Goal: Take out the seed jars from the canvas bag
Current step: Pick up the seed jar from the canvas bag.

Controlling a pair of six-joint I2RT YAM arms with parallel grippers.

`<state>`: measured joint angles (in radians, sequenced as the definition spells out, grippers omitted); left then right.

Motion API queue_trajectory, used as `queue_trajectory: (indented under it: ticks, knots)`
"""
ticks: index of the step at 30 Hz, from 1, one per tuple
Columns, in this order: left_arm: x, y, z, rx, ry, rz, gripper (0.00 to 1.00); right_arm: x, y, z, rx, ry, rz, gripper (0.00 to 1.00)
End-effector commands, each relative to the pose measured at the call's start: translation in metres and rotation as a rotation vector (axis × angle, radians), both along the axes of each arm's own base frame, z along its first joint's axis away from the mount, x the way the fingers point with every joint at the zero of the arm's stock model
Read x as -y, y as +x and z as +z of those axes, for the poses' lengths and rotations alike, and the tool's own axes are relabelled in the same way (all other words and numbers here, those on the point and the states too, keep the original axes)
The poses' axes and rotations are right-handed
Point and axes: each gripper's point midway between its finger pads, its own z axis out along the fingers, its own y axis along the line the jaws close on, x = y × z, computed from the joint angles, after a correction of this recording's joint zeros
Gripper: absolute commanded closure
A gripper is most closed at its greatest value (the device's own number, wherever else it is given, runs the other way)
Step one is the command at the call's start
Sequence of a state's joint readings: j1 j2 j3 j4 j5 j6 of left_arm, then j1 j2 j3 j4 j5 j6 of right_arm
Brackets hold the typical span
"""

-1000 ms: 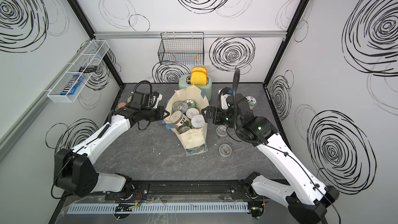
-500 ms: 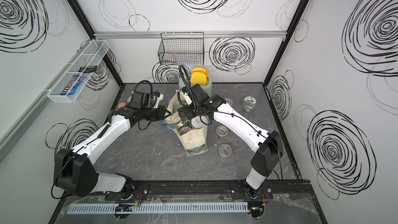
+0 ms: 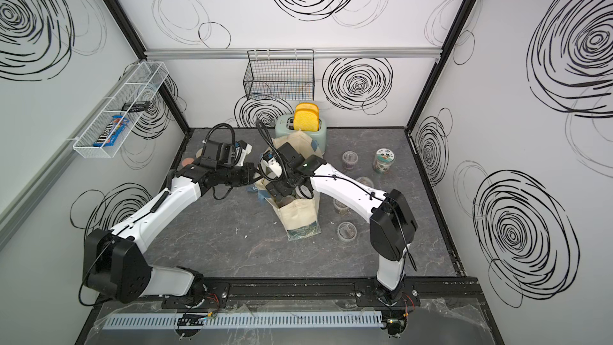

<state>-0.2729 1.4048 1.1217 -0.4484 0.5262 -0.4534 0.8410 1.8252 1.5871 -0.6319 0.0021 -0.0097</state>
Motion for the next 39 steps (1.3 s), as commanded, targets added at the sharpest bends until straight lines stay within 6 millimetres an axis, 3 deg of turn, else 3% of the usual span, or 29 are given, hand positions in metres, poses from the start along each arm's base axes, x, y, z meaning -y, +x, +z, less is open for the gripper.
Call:
queue_trajectory:
  ticks: [1,4,8,10,14,25,29,33,37,39]
  knots:
    - [0.016,0.004,0.049,0.121,-0.084,-0.058,1.0,0.006,0.02,-0.012,0.051,-0.068,-0.098,0.03]
    - [0.016,0.003,0.05,0.121,-0.079,-0.059,1.0,0.01,0.032,-0.019,0.082,-0.075,-0.157,0.03]
    - [0.015,0.002,0.051,0.122,-0.073,-0.058,1.0,0.011,0.039,-0.014,0.101,-0.049,-0.195,0.01]
    - [0.015,0.002,0.051,0.12,-0.073,-0.058,1.0,0.012,0.04,-0.005,0.111,-0.029,-0.203,0.09]
    - [0.015,0.001,0.05,0.119,-0.068,-0.057,1.0,0.01,0.037,0.028,0.148,0.049,-0.196,0.26]
    - [0.011,0.0,0.043,0.11,-0.049,-0.044,1.0,0.031,0.02,0.128,0.248,0.359,-0.238,0.3]
    - [0.009,0.0,0.04,0.107,-0.039,-0.039,1.0,0.065,0.022,0.151,0.27,0.476,-0.313,0.31]
    - [0.008,0.0,0.038,0.103,-0.036,-0.036,1.0,0.125,0.023,0.16,0.321,0.542,-0.471,0.32]
    - [0.008,-0.001,0.037,0.102,-0.036,-0.039,1.0,0.197,0.021,0.15,0.379,0.543,-0.692,0.33]
    - [0.008,-0.002,0.036,0.1,-0.035,-0.038,1.0,0.24,0.019,0.131,0.39,0.514,-0.838,0.33]
